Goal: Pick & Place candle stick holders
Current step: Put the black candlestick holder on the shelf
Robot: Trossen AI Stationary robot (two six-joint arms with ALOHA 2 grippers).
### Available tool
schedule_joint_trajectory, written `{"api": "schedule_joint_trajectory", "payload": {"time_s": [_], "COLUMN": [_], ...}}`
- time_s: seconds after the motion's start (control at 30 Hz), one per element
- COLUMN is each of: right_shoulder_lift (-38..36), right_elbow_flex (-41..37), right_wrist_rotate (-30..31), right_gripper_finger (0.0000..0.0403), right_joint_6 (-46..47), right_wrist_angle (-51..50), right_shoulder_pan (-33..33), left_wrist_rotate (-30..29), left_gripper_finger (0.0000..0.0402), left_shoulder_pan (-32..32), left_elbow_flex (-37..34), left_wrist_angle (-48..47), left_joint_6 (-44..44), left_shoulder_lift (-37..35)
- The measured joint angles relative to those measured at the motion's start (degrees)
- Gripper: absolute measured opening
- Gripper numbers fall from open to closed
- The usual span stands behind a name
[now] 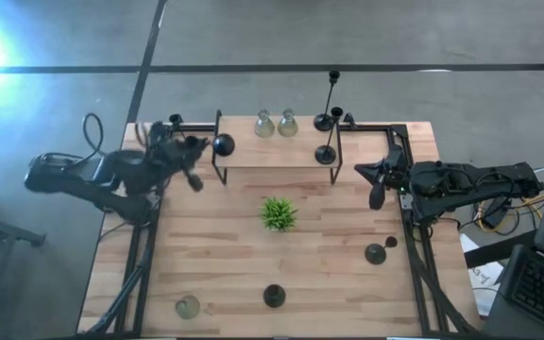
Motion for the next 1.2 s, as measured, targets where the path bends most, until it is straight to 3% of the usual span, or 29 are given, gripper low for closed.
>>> {"api": "schedule_joint_trajectory", "payload": {"time_s": [0.3,0.53,0.73,1.2], "right_shoulder_lift": [0.0,0.0,0.0,0.0], "right_elbow_flex": [0.0,0.0,0.0,0.0], "right_wrist_rotate": [-0.4,-0.5,-0.5,-0.5], "right_gripper_finger": [0.0008,0.0008,0.0008,0.0008], "right_joint_6": [0.2,0.2,0.2,0.2], "right_wrist_angle": [-2.5,-3.5,-4.1,-4.1], "right_shoulder_pan": [0.0,0.0,0.0,0.0], "left_wrist_rotate": [27.9,43.2,44.5,44.4], "left_gripper_finger": [0.0017,0.0017,0.0017,0.0017], "left_shoulder_pan": [29.2,45.5,49.7,53.7], "left_elbow_flex": [5.1,8.7,9.8,9.8], "left_wrist_angle": [0.0,1.1,-0.5,1.0], "left_joint_6": [-3.3,-7.9,-8.2,-10.8], "left_shoulder_lift": [8.2,15.5,20.3,23.7]}}
